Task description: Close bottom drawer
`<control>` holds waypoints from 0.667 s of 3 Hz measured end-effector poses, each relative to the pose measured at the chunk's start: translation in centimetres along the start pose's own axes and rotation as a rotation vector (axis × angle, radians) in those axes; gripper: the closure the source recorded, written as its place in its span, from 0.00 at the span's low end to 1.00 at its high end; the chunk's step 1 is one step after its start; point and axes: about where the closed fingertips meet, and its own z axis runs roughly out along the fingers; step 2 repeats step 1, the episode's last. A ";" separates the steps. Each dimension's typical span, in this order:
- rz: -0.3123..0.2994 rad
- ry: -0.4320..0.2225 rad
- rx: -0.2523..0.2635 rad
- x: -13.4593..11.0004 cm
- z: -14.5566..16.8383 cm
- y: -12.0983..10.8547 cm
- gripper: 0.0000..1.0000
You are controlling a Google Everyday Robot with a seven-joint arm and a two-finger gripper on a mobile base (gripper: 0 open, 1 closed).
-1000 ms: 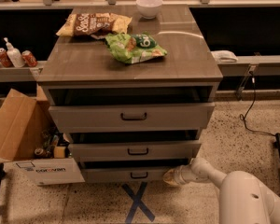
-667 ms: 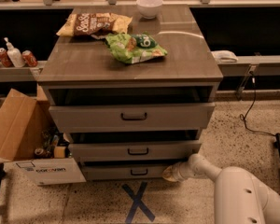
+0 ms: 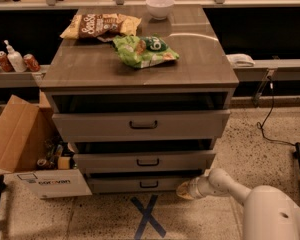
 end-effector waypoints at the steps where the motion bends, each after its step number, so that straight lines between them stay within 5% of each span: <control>1: -0.032 -0.061 -0.011 0.1 -2.4 3.3 1.00; 2: -0.032 -0.061 -0.011 0.1 -2.4 3.3 1.00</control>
Offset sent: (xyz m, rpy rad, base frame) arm 0.0000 0.0000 0.0000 0.0000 0.0000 0.0000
